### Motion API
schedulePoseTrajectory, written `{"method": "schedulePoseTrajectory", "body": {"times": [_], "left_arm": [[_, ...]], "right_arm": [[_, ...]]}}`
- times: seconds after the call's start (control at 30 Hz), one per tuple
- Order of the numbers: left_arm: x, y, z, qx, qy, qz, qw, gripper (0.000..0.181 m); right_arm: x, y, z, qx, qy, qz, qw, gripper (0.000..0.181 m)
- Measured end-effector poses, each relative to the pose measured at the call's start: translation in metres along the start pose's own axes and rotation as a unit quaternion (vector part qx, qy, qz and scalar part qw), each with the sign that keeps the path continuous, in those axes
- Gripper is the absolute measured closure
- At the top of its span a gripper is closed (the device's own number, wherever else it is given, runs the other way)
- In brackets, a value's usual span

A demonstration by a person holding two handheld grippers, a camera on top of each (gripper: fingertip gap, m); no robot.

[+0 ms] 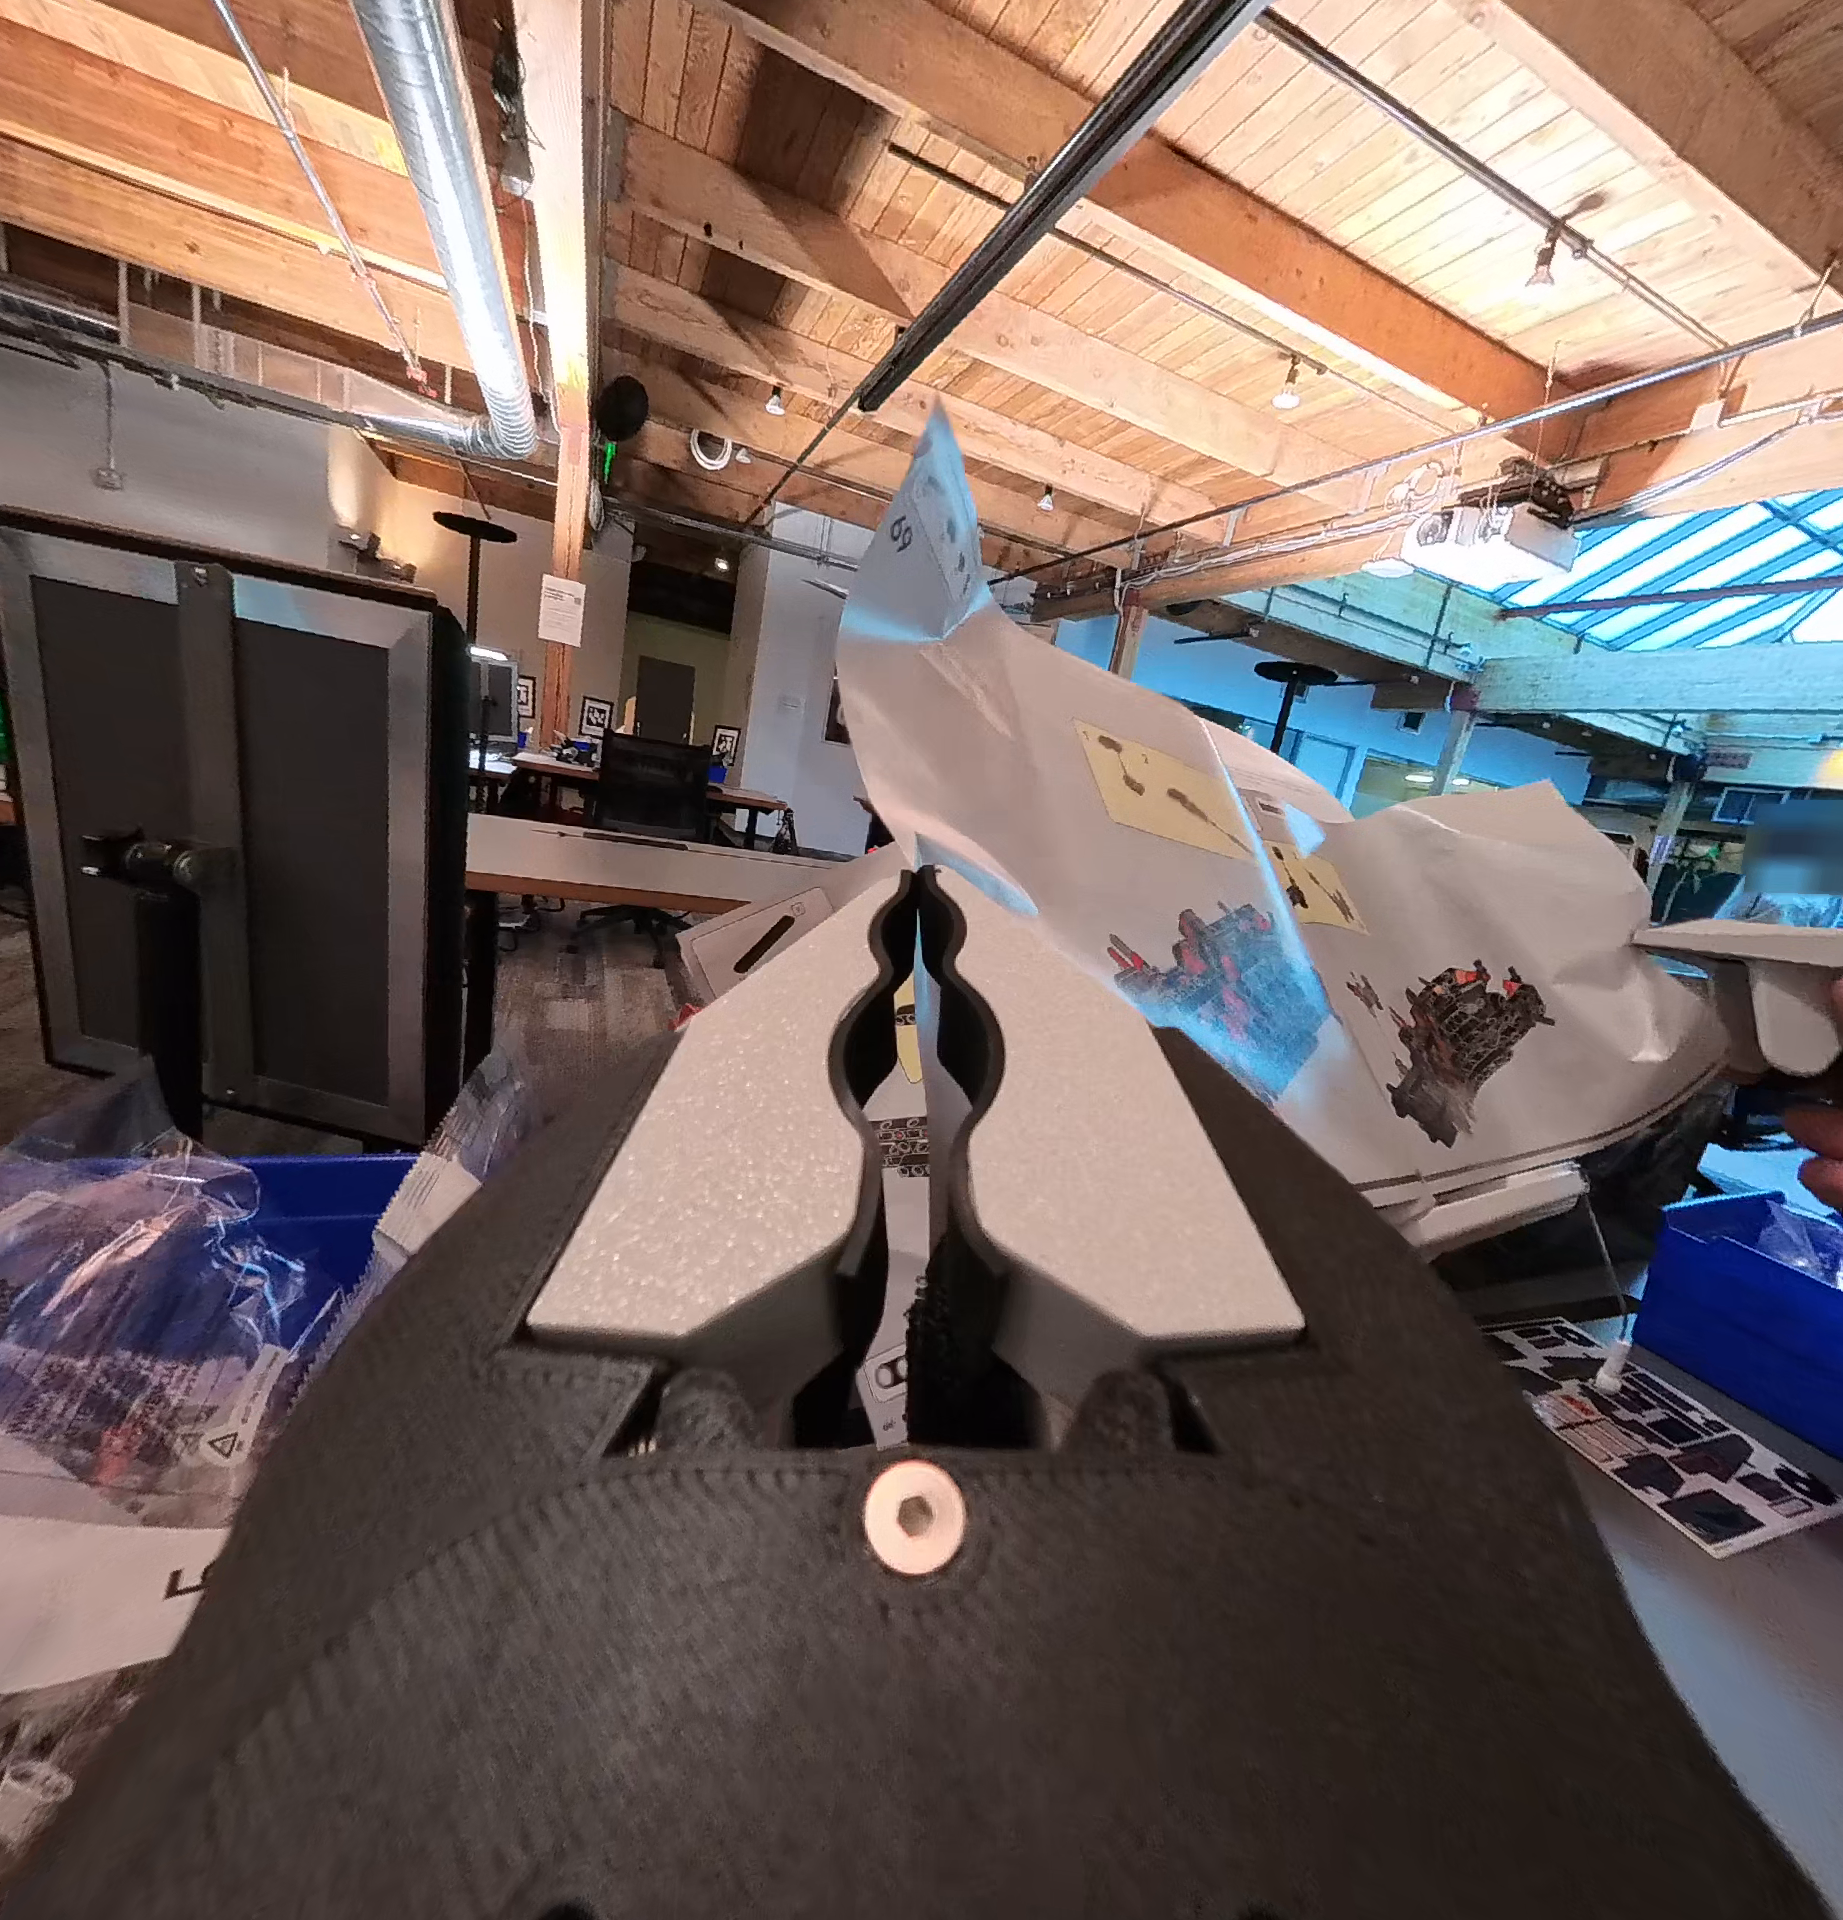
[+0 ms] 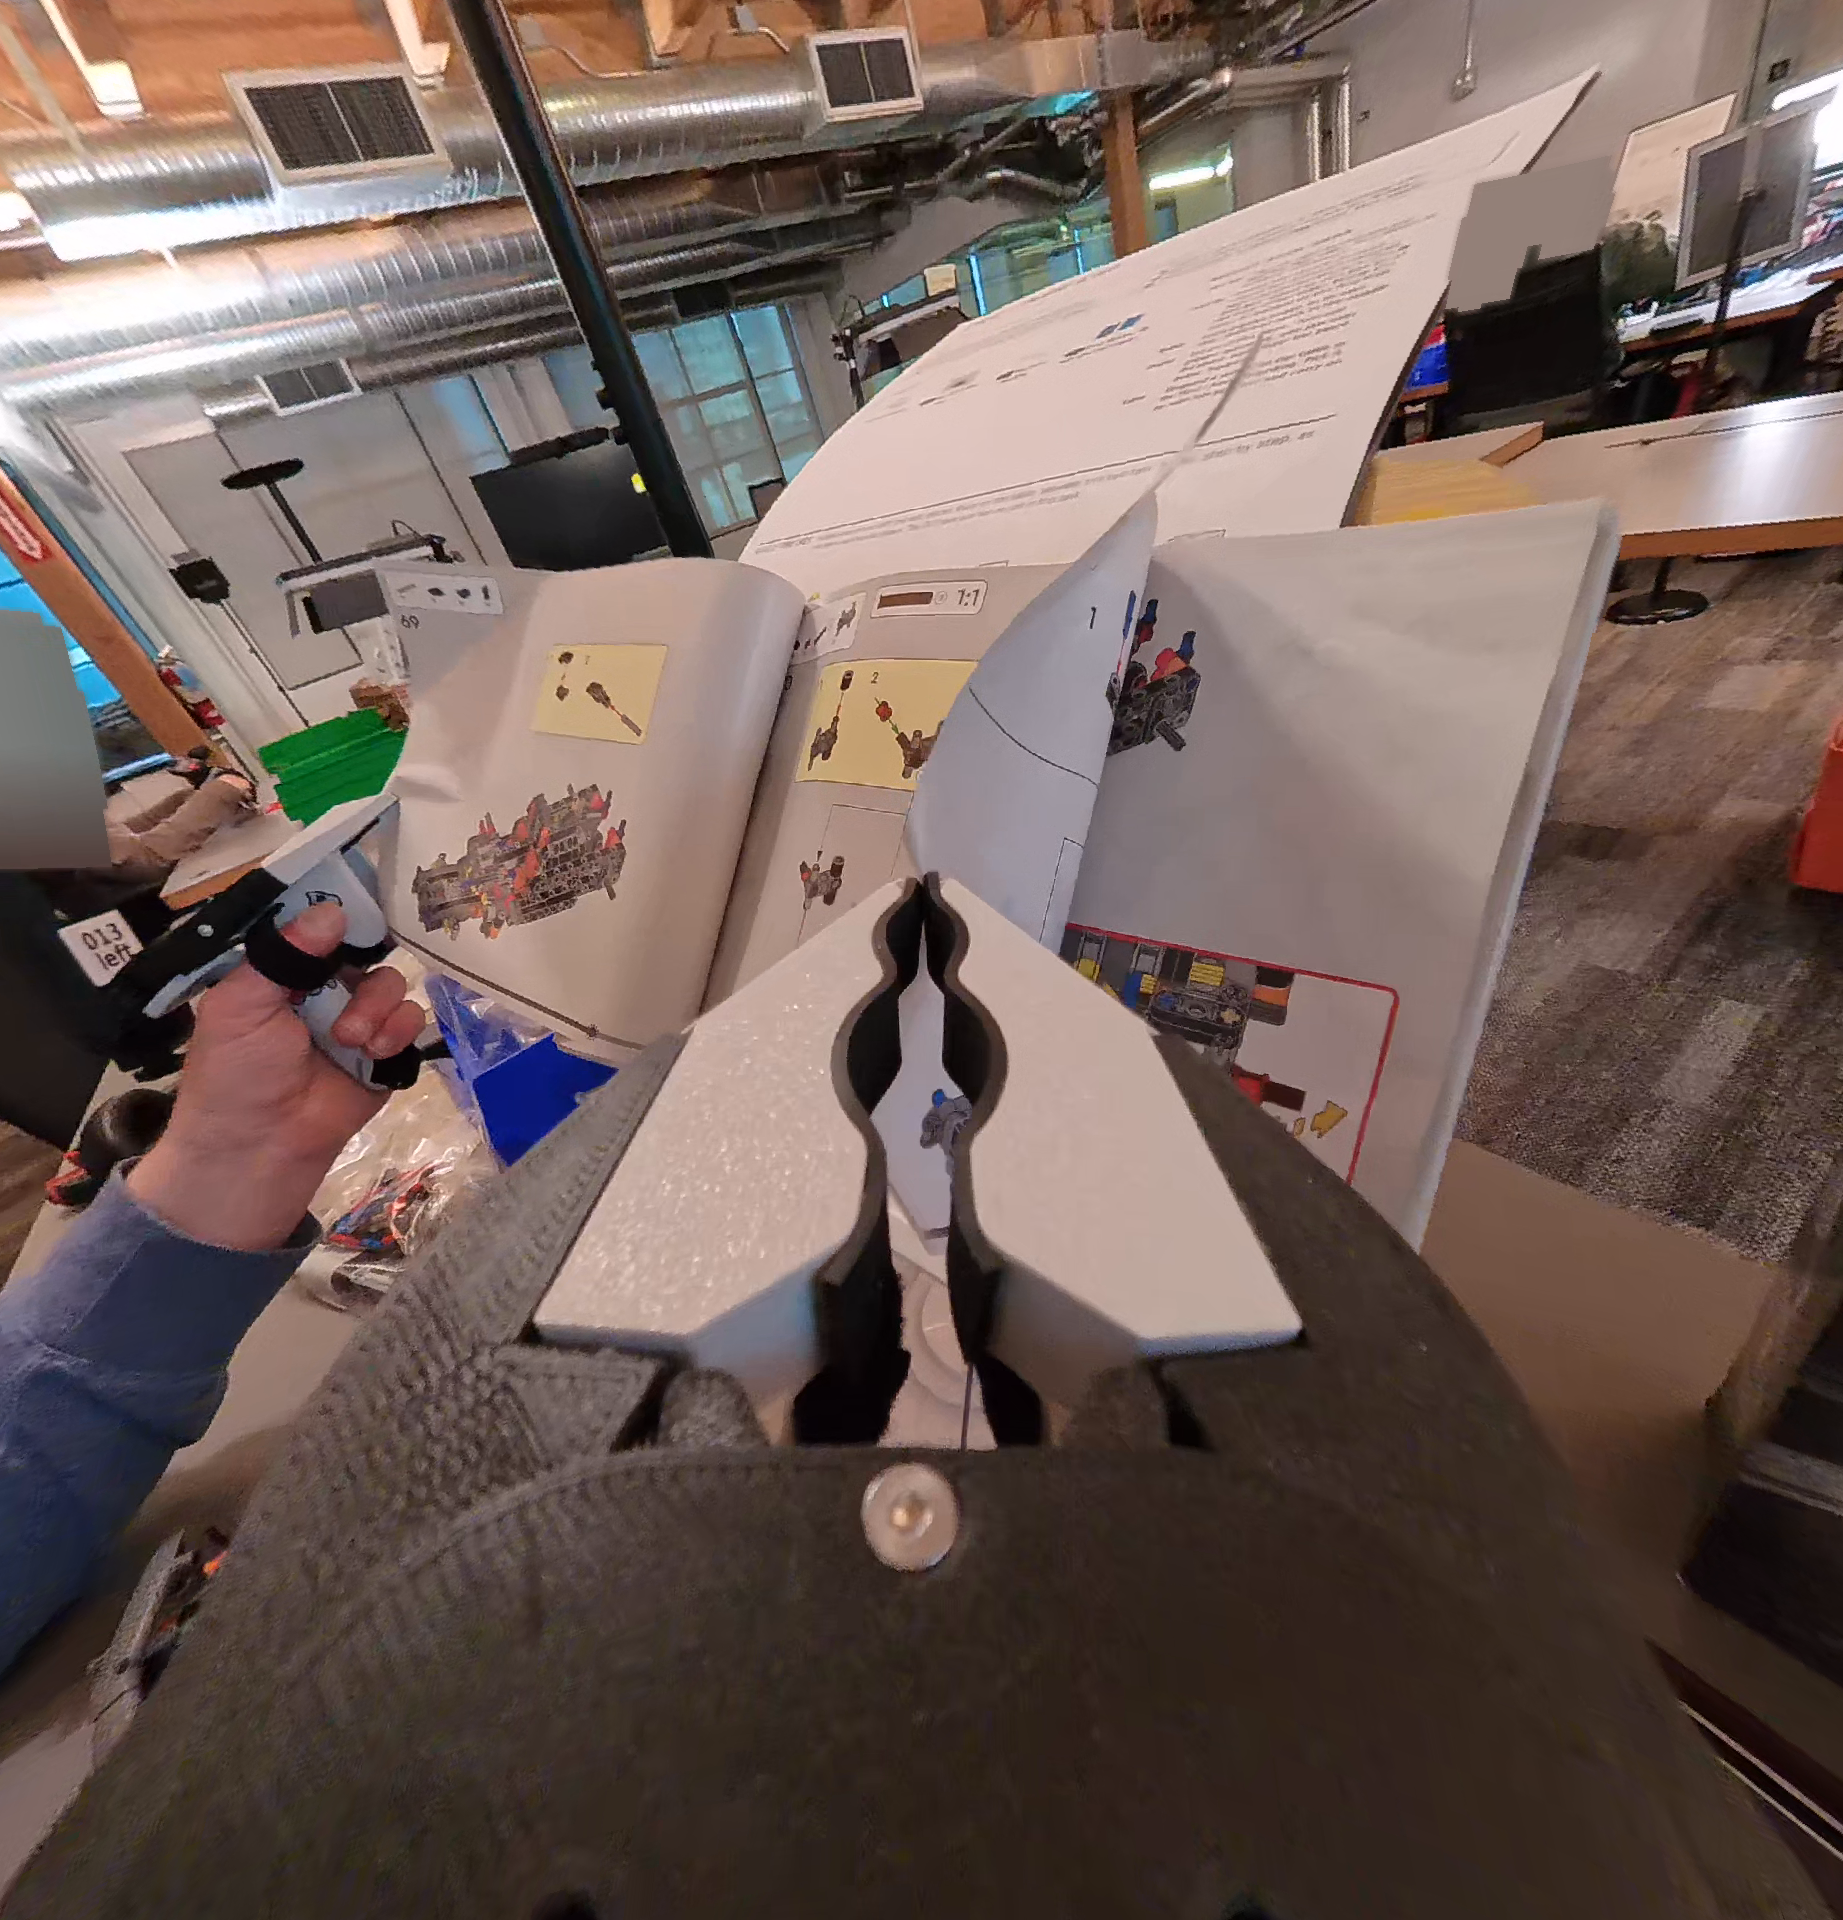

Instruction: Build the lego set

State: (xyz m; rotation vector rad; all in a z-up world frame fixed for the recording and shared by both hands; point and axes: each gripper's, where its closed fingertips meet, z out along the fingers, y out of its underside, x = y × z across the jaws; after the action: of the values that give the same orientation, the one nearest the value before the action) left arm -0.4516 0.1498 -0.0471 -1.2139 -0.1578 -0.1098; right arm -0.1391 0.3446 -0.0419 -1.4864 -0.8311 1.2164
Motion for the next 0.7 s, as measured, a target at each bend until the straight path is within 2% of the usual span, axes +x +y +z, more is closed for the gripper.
{"method": "schedulePoseTrajectory", "body": {"times": [0.4, 0.7], "left_arm": [[-0.003, 0.003, -0.003, 0.0, 0.001, -0.014, 1.0, 0.181], [-0.006, 0.007, -0.003, -0.004, -0.001, -0.018, 1.0, 0.181]], "right_arm": [[-0.004, 0.002, 0.004, -0.006, 0.015, -0.009, 1.0, 0.181], [0.007, 0.008, 0.005, -0.014, 0.044, -0.027, 0.999, 0.181]]}}
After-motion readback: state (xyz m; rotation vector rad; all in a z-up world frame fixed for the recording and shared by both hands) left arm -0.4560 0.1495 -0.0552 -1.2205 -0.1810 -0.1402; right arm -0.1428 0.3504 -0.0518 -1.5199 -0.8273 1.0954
